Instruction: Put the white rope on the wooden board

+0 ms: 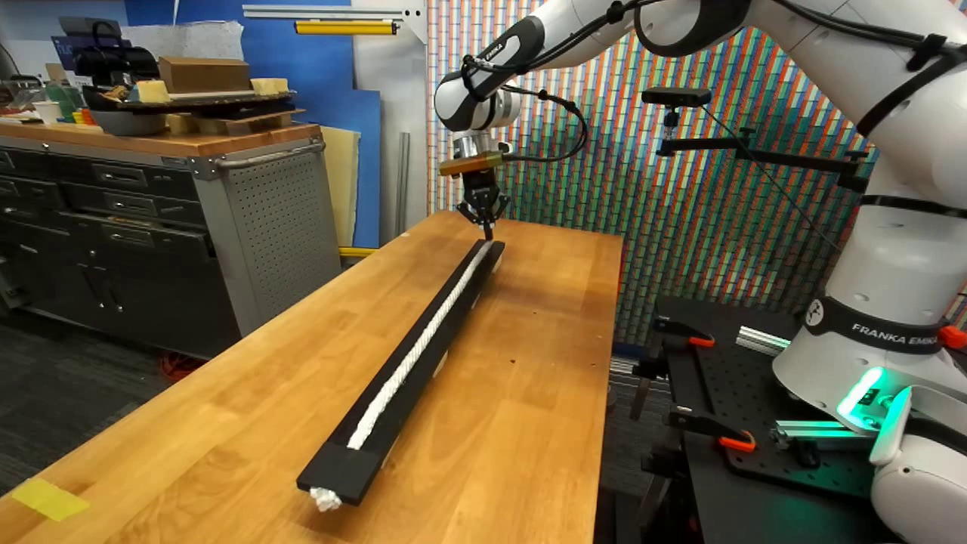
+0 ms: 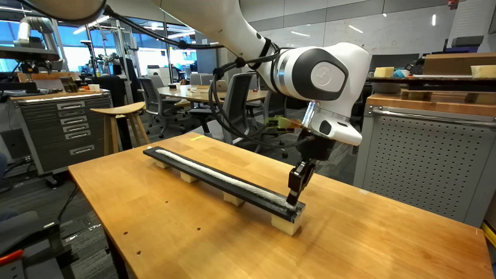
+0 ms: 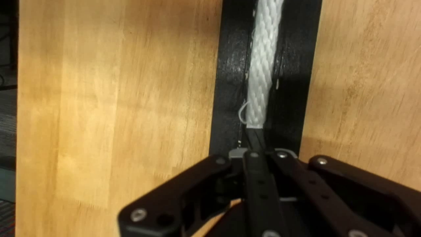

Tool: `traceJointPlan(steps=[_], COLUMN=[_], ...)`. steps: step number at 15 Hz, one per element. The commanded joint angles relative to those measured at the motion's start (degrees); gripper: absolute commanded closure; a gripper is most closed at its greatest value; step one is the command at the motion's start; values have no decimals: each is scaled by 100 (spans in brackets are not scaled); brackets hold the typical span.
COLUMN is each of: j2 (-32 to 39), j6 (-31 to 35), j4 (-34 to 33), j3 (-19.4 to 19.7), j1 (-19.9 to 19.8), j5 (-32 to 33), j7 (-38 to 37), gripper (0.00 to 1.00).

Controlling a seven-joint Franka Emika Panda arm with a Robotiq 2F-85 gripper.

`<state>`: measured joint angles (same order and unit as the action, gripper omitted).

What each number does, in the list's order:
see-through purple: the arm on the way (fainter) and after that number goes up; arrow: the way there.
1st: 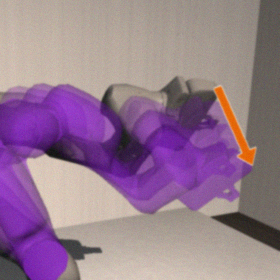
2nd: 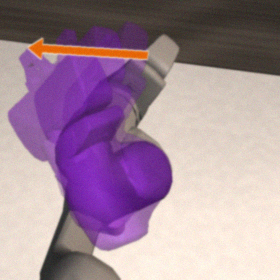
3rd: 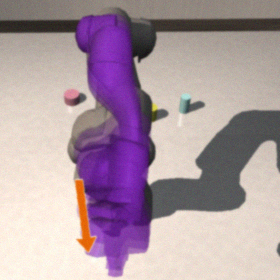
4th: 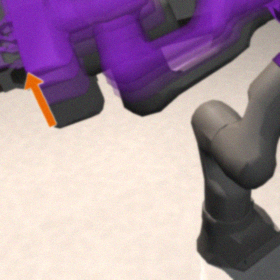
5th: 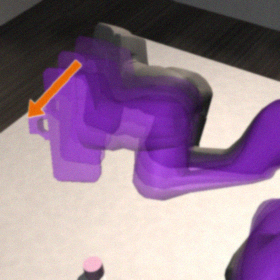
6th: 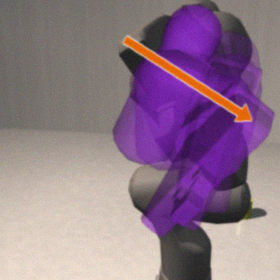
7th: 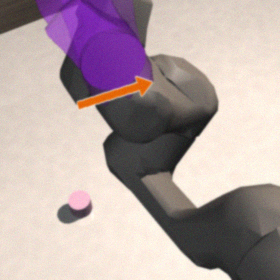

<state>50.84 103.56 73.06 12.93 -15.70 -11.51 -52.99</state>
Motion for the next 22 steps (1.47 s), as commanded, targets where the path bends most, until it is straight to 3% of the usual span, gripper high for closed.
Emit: traceJointPlan(steps=[1,5,6,8,17,22], j2=[71,6,-47,-210,-1304,-1572], j6=[-48,-28,2,58,87,-561], j4=[-200,-174,-155,-127,33,-165], j3=[-19,-33,-42,-69,-104,-149], j1=[-78,-73,-64,-51,119,88], j5=[-71,-83,-92,-114,70,79], j7=[41,65,81,137,559,1185], gripper=[97,98,73,70,2,0])
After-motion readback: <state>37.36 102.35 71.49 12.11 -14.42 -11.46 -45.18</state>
